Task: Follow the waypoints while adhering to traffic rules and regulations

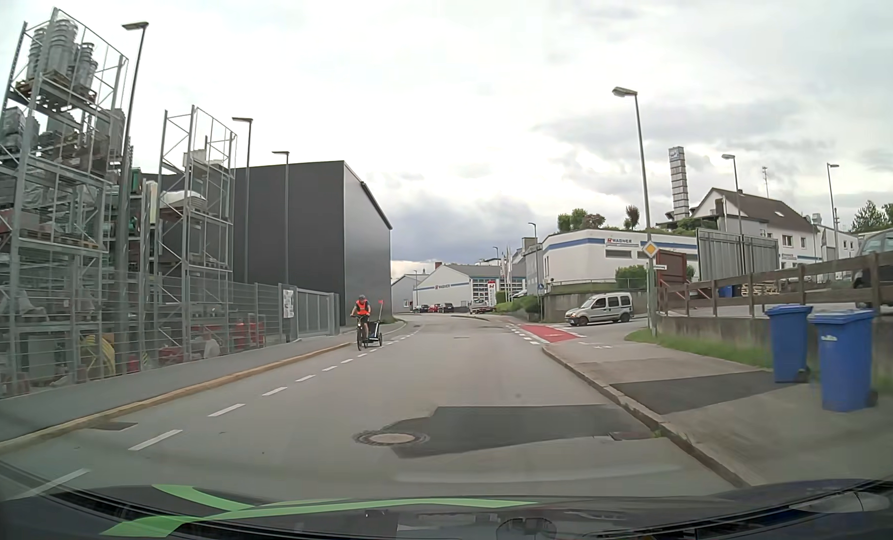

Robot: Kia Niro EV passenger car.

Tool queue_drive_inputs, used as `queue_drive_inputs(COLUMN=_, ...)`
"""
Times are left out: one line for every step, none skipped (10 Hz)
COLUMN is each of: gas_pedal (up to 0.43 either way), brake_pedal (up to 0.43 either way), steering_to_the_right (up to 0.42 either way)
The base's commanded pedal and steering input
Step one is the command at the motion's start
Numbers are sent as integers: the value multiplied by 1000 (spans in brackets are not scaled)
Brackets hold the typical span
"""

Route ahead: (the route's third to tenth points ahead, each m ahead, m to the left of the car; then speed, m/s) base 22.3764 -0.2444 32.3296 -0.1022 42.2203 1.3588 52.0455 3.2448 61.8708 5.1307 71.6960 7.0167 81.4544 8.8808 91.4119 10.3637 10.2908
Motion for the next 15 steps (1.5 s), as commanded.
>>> queue_drive_inputs(gas_pedal=47, brake_pedal=0, steering_to_the_right=0)
queue_drive_inputs(gas_pedal=47, brake_pedal=0, steering_to_the_right=0)
queue_drive_inputs(gas_pedal=47, brake_pedal=0, steering_to_the_right=0)
queue_drive_inputs(gas_pedal=47, brake_pedal=0, steering_to_the_right=0)
queue_drive_inputs(gas_pedal=47, brake_pedal=0, steering_to_the_right=0)
queue_drive_inputs(gas_pedal=59, brake_pedal=0, steering_to_the_right=0)
queue_drive_inputs(gas_pedal=59, brake_pedal=0, steering_to_the_right=1)
queue_drive_inputs(gas_pedal=47, brake_pedal=0, steering_to_the_right=1)
queue_drive_inputs(gas_pedal=47, brake_pedal=0, steering_to_the_right=1)
queue_drive_inputs(gas_pedal=47, brake_pedal=0, steering_to_the_right=1)
queue_drive_inputs(gas_pedal=47, brake_pedal=0, steering_to_the_right=1)
queue_drive_inputs(gas_pedal=47, brake_pedal=0, steering_to_the_right=1)
queue_drive_inputs(gas_pedal=47, brake_pedal=0, steering_to_the_right=1)
queue_drive_inputs(gas_pedal=47, brake_pedal=0, steering_to_the_right=1)
queue_drive_inputs(gas_pedal=47, brake_pedal=0, steering_to_the_right=1)
